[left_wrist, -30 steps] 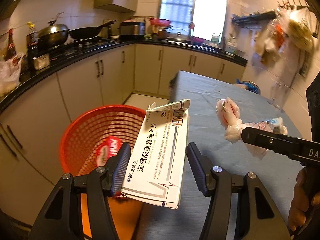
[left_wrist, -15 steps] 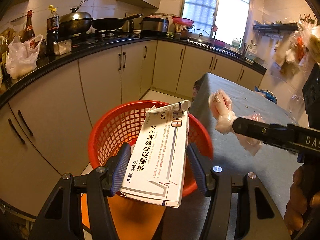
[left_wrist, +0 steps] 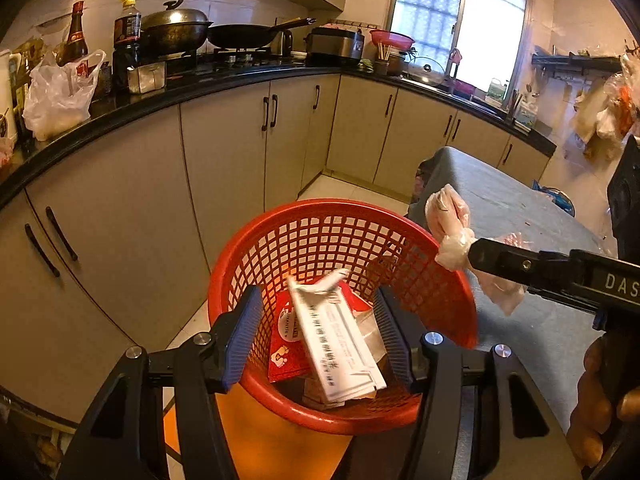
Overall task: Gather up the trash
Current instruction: 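Carry the medicine box and plastic bag over the red basket and open both tools, then move both open tools back to the table toward the teal packet and cloth bundle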
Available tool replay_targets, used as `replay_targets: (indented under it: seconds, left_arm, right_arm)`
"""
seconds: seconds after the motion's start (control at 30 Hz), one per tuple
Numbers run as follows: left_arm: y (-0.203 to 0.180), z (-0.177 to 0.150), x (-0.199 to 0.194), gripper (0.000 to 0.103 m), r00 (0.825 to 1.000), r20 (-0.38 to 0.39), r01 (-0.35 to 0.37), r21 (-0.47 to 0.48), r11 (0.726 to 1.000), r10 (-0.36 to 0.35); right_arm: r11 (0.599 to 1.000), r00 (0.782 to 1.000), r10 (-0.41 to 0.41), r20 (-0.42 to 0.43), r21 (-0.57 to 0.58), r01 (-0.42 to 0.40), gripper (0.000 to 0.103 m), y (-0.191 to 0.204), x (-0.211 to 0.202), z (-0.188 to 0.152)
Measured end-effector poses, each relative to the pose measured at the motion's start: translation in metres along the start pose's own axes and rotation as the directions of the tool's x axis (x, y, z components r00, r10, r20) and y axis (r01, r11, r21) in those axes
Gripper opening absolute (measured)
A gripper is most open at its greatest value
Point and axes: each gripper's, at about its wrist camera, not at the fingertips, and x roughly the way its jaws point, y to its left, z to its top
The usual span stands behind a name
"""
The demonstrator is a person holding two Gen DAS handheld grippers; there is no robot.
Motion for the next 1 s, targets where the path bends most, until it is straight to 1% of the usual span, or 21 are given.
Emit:
replay_targets:
  seconds: [0.1, 0.13, 0.17, 0.23, 0.27, 0.47, 0.53, 0.7, 0.93, 1.0]
  left_arm:
    - [0.004, 0.0, 0.001, 0.057, 1.0, -0.002, -0.001, -0.008, 1.0, 0.001]
    - [0.006, -0.001, 0.0, 0.057, 1.0, -0.001, -0.002, -0.012, 1.0, 0.002]
    - [0.007, -0.001, 0.0, 0.057, 1.0, -0.001, -0.001, -0.015, 1.0, 0.001]
    - [0.008, -0.001, 0.0, 0.057, 1.0, -0.005, 0.001, -0.019, 1.0, -0.001]
    - [0.008, -0.002, -0.001, 0.057, 1.0, -0.005, -0.002, -0.022, 1.0, 0.002]
    - [0.002, -0.003, -0.008, 0.057, 1.0, 0.0, -0.005, -0.024, 1.0, 0.005]
    - [0.001, -0.003, -0.009, 0.057, 1.0, 0.001, -0.005, -0.021, 1.0, 0.005]
    - [-0.009, -0.004, -0.013, 0.059, 1.0, 0.003, -0.01, -0.001, 1.0, 0.01]
    - [-0.023, -0.007, -0.021, 0.062, 1.0, 0.003, -0.015, 0.039, 0.999, 0.015]
    - [-0.028, -0.008, -0.024, 0.064, 1.0, 0.008, -0.02, 0.056, 0.998, 0.02]
  right_arm:
    - [1.0, 1.0, 0.011, -0.02, 0.002, -0.011, 0.043, 0.001, 0.01, 0.0]
    - [1.0, 1.0, 0.013, -0.023, 0.004, -0.013, 0.046, 0.001, 0.012, 0.0]
    - [1.0, 1.0, 0.013, -0.024, 0.004, -0.013, 0.052, 0.001, 0.012, -0.001]
    - [1.0, 1.0, 0.016, -0.009, 0.006, -0.016, 0.057, 0.0, 0.01, 0.0]
    - [1.0, 1.0, 0.014, -0.003, 0.006, -0.014, 0.058, -0.001, 0.008, 0.0]
    - [0.999, 0.999, 0.031, 0.016, 0.012, -0.031, 0.058, -0.004, -0.002, 0.0]
    - [1.0, 0.999, 0.017, 0.032, 0.009, -0.017, 0.058, -0.005, -0.007, 0.001]
    - [1.0, 0.998, 0.007, 0.064, 0.017, -0.009, 0.058, -0.006, -0.019, 0.004]
    - [0.999, 0.997, 0.009, 0.078, 0.037, -0.012, 0.058, -0.005, -0.031, 0.008]
    - [0.999, 0.996, 0.01, 0.089, 0.032, -0.013, 0.058, -0.003, -0.037, 0.007]
